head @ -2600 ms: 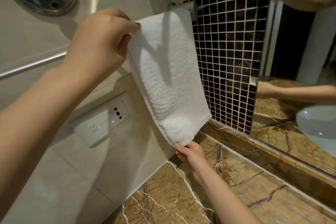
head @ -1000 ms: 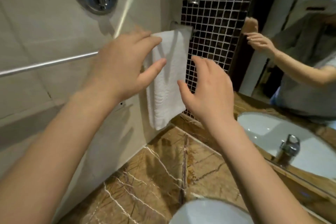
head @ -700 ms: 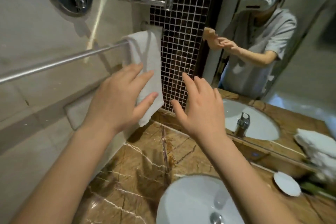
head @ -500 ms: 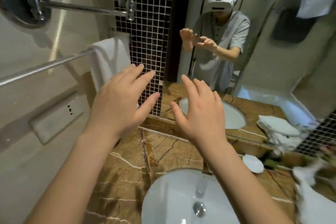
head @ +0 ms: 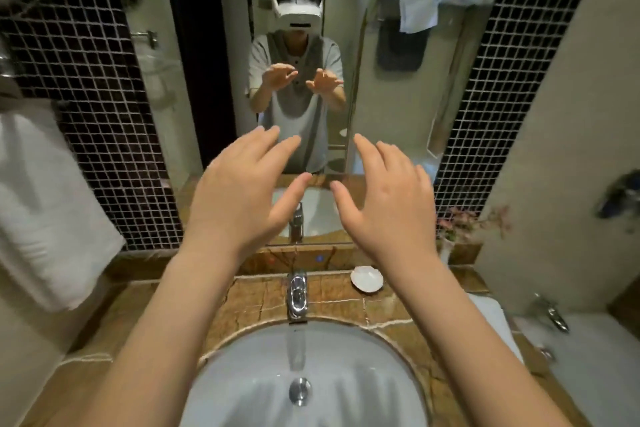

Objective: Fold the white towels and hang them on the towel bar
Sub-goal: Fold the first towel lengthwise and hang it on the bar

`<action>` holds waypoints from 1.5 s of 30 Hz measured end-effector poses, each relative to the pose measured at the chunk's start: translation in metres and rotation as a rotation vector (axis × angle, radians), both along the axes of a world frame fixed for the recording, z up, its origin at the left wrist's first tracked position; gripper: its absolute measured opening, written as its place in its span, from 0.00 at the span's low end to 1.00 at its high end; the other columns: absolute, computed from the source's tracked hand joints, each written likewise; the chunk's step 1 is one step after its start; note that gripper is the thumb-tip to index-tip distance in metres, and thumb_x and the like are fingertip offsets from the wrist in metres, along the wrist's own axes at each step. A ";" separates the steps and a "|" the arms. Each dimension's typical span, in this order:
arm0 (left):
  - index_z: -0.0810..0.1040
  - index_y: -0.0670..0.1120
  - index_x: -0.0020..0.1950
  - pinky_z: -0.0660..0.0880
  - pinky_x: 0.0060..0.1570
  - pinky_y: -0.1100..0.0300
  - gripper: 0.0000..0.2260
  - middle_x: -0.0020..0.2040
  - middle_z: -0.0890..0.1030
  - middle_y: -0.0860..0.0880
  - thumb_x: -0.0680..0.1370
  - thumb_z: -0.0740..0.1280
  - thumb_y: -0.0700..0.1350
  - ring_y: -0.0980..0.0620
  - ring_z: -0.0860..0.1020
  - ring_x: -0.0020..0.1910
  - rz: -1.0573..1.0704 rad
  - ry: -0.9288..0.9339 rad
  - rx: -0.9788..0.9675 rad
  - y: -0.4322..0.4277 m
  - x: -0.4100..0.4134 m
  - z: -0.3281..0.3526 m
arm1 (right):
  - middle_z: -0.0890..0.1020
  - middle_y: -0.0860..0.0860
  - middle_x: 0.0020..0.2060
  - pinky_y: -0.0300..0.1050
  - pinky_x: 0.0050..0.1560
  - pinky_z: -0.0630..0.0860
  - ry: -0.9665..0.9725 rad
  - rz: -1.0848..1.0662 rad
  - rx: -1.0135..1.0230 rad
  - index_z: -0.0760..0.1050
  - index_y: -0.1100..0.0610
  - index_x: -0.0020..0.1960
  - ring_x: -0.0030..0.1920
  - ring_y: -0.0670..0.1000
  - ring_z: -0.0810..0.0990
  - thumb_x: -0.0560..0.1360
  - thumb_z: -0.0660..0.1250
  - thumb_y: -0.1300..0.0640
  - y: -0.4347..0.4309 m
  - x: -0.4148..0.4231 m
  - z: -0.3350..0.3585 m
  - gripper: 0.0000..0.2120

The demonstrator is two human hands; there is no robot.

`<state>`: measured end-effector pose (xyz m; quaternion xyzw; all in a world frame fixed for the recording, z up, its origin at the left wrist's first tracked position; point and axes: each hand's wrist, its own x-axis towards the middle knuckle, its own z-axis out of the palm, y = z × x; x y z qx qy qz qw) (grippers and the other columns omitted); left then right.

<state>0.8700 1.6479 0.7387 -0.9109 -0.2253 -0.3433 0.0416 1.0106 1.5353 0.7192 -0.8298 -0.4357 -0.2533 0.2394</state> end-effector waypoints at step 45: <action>0.73 0.44 0.68 0.67 0.66 0.48 0.23 0.67 0.74 0.42 0.79 0.56 0.56 0.43 0.70 0.68 -0.666 0.166 -0.156 -0.151 0.295 -0.272 | 0.70 0.51 0.69 0.57 0.71 0.59 0.227 -0.528 -0.047 0.57 0.47 0.74 0.71 0.54 0.66 0.75 0.58 0.41 -0.214 0.206 -0.273 0.29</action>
